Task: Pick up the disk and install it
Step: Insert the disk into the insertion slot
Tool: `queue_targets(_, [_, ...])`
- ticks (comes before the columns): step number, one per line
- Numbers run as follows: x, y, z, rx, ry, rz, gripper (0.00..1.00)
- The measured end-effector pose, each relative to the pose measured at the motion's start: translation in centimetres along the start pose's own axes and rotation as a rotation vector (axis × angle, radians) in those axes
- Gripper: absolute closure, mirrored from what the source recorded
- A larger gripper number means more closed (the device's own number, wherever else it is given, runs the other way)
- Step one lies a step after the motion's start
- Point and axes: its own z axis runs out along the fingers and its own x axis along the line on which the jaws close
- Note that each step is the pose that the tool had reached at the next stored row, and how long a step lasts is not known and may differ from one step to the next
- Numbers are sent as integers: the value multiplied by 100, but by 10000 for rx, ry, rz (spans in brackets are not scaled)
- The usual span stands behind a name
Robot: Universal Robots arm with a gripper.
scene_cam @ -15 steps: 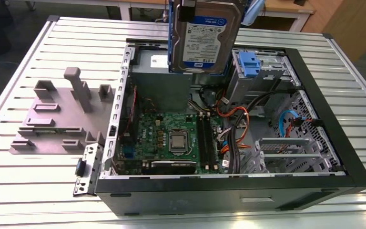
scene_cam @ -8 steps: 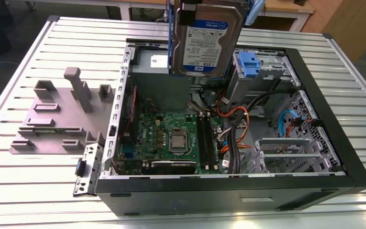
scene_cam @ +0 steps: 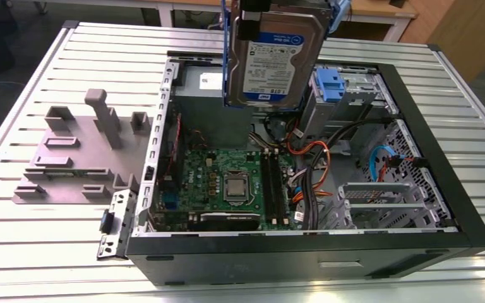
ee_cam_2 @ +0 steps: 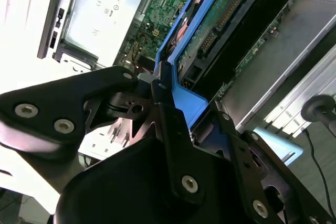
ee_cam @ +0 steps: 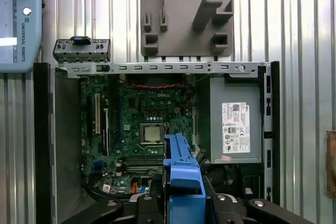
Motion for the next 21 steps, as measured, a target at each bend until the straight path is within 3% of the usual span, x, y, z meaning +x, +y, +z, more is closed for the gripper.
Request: queue_targets(21, [377,-13,-8,0,5,0,63])
